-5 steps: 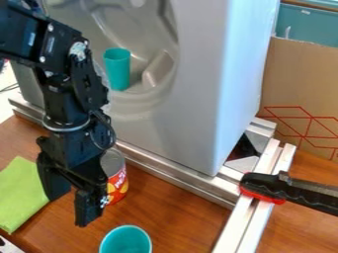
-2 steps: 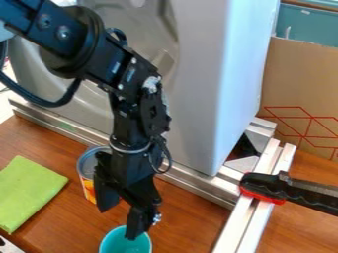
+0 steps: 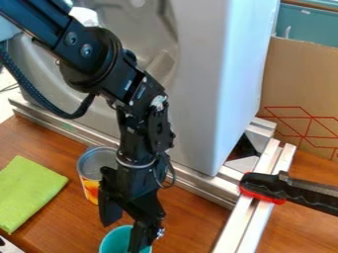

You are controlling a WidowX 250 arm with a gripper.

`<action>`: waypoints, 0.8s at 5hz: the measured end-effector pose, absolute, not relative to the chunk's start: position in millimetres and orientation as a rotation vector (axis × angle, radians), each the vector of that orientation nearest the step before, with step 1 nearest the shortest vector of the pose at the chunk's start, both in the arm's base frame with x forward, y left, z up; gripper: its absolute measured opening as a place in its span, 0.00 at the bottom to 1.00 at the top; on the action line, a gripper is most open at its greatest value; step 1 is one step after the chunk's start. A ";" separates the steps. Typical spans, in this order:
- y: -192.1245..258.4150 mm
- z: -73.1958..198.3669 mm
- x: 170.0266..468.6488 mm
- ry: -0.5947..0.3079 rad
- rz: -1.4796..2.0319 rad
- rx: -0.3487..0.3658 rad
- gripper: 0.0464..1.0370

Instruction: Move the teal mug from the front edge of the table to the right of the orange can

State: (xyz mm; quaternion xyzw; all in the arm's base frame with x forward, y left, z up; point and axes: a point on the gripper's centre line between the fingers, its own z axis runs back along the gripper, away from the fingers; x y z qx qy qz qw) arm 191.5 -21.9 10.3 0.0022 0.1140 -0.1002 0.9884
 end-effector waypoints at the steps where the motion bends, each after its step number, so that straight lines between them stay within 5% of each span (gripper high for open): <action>1: -20.6 7.0 184.7 0.243 -0.201 0.008 0.96; 4: -11.8 -21.7 193.6 0.215 -0.283 0.019 0.96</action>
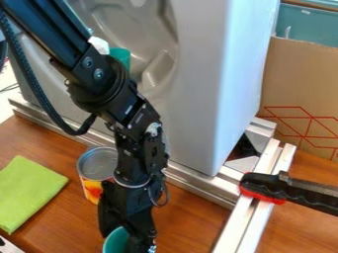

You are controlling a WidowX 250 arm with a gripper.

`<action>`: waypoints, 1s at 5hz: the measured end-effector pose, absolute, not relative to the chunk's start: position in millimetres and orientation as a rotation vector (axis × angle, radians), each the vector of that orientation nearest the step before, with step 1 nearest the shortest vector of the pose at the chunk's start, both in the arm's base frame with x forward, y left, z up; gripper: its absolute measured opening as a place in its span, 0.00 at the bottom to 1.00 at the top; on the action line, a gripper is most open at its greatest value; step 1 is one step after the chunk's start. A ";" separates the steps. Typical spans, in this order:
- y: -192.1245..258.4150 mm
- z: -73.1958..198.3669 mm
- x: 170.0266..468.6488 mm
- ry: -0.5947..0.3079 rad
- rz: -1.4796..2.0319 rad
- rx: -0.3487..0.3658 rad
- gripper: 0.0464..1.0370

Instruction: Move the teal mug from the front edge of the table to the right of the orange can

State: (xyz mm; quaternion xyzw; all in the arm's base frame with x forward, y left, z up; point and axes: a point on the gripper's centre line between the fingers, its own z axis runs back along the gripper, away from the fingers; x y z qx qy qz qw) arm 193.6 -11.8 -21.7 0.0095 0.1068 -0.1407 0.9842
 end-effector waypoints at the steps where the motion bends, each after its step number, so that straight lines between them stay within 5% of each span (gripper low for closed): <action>1: -10.3 -27.6 191.1 0.211 -0.281 0.001 0.91; 3: -10.0 -21.0 187.2 0.219 -0.271 0.006 0.32; 4: -14.9 -9.4 186.9 0.207 -0.298 0.018 0.12; 5: -15.1 9.1 194.8 0.154 -0.307 0.045 0.07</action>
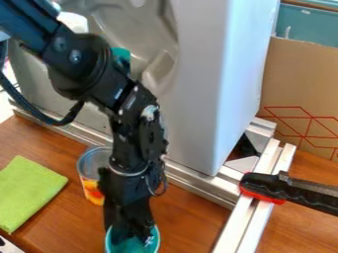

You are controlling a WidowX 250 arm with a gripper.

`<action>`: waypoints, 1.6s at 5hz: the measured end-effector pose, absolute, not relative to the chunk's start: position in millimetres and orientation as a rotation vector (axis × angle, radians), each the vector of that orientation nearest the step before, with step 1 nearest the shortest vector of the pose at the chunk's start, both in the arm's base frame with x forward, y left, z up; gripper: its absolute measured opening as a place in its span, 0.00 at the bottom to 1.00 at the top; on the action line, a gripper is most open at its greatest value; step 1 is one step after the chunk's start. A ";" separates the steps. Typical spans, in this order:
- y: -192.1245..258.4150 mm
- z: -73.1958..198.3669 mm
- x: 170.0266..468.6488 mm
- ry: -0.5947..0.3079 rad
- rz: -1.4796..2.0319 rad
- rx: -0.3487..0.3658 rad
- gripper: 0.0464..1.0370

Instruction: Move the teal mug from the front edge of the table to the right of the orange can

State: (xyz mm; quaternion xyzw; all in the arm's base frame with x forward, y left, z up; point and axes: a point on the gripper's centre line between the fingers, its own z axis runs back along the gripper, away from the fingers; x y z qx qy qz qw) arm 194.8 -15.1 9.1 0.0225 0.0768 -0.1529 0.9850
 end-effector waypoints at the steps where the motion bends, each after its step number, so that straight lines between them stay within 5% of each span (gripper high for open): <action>1: -15.8 22.8 212.3 0.105 -0.320 0.064 0.07; 3: -12.2 6.9 243.1 -0.012 -0.346 0.113 0.07; 5: -24.0 -11.6 272.8 -0.080 -0.381 0.061 0.07; 7: -28.5 -17.7 272.3 -0.069 -0.323 0.006 0.11; 8: -26.2 -18.6 265.5 -0.026 -0.265 0.011 0.33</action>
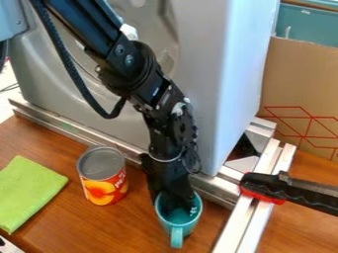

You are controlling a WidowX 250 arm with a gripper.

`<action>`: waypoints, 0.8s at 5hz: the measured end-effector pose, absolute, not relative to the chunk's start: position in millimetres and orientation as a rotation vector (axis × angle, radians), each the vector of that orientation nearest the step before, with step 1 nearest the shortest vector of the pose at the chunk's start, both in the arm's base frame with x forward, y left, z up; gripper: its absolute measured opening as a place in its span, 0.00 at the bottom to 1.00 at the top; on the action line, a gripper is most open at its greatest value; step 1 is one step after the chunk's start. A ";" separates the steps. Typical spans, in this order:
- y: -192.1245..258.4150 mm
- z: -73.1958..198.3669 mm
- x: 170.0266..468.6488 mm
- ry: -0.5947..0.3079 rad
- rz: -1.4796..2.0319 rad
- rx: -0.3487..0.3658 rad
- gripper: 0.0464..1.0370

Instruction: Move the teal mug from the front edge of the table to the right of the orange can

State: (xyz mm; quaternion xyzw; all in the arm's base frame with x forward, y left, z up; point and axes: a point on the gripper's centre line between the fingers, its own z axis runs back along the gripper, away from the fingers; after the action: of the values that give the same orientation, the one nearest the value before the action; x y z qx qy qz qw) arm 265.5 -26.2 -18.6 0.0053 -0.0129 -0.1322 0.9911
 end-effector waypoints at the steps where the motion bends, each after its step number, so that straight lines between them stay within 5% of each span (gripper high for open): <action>1: -24.9 -7.6 259.8 -0.043 -0.224 0.018 0.63; 2: -23.4 -3.3 247.4 -0.062 -0.166 0.014 0.92; 4: -10.6 40.4 199.7 -0.084 -0.102 0.077 0.96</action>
State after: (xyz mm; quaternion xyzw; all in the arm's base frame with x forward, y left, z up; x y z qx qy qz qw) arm 199.7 -10.6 40.4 0.0385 -0.0419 -0.0509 0.9971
